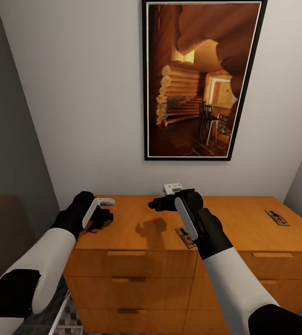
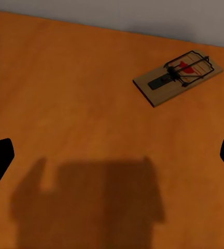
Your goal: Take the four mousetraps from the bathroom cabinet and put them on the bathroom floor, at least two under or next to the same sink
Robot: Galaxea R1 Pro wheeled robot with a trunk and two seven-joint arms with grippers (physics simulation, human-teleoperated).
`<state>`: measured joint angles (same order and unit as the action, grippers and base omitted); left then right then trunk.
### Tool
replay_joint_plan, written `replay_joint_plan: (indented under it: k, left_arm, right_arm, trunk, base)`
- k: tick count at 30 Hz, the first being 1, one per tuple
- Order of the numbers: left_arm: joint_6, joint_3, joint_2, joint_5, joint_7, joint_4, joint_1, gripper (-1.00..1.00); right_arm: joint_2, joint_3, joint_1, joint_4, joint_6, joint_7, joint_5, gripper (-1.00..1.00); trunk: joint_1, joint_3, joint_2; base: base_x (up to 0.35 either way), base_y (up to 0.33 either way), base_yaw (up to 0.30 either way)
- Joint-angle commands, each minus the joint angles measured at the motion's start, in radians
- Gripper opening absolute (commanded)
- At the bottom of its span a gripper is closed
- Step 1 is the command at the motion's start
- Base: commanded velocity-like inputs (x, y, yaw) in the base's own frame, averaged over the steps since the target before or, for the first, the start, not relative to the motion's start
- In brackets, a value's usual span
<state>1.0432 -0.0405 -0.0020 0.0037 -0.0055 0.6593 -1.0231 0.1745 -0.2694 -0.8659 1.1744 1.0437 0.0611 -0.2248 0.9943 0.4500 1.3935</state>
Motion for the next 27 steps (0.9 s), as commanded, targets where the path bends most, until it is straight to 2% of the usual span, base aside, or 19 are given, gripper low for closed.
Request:
replay_joint_plan:
  k: [1,27]
  left_arm:
    - [0.004,-0.002,0.000,-0.008,0.000,-0.071,0.000,1.00]
    - [0.004,-0.002,0.003,-0.010,-0.002,-0.071,0.000,1.00]
  right_arm:
    - [0.000,-0.001,-0.001,0.001,0.004,0.006,-0.007,1.00]
    - [0.000,-0.001,-0.004,0.001,0.004,0.006,-0.007,1.00]
  trunk:
    - [0.000,0.001,0.001]
    - [0.000,0.001,0.001]
  base:
    - [0.000,0.000,0.000]
    - [0.000,0.000,0.000]
